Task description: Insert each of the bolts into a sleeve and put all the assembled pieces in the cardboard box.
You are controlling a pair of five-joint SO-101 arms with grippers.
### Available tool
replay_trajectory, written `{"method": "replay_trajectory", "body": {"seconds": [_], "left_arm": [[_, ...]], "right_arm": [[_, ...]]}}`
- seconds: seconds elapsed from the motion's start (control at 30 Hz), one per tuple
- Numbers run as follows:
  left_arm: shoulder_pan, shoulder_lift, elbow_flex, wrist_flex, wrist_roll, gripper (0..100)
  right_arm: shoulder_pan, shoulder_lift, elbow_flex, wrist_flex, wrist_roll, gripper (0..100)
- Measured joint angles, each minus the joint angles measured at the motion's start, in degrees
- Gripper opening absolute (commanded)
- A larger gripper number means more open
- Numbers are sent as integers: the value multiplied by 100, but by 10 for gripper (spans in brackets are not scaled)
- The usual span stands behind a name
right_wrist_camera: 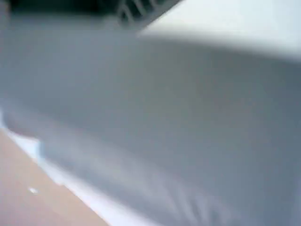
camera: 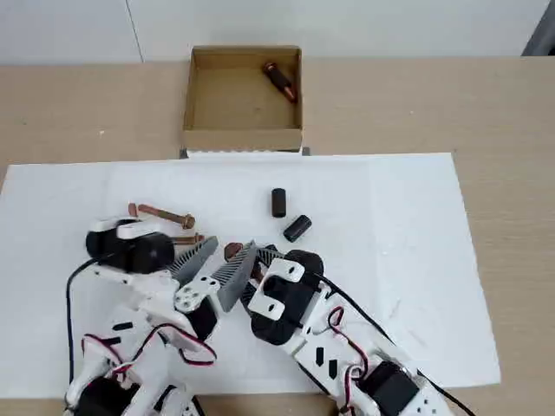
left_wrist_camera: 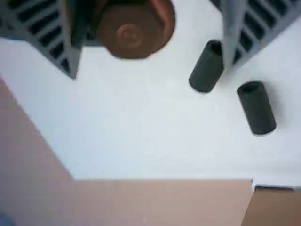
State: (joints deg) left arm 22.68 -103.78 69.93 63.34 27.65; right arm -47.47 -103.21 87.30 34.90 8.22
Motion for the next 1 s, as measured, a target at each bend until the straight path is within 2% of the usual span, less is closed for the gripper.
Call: {"method": "replay_trajectory", "body": {"seconds": [0.23,0.4,0.57,0.73,1.0], "left_arm": [[0,0,-484,0,-176,3],[-281,0,-607,0,-615,6],[-1257,0,-580,0,-1213,6],[-2154,-9,123,0,-1811,6],[-2462,0,1275,0,-1934,6]], "right_arm": [[290,0,26,-26,0,3],[422,0,88,-26,0,3],[993,0,422,-26,0,3],[1547,0,457,0,-369,3],[1626,299,-308,932,-1143,3]]}}
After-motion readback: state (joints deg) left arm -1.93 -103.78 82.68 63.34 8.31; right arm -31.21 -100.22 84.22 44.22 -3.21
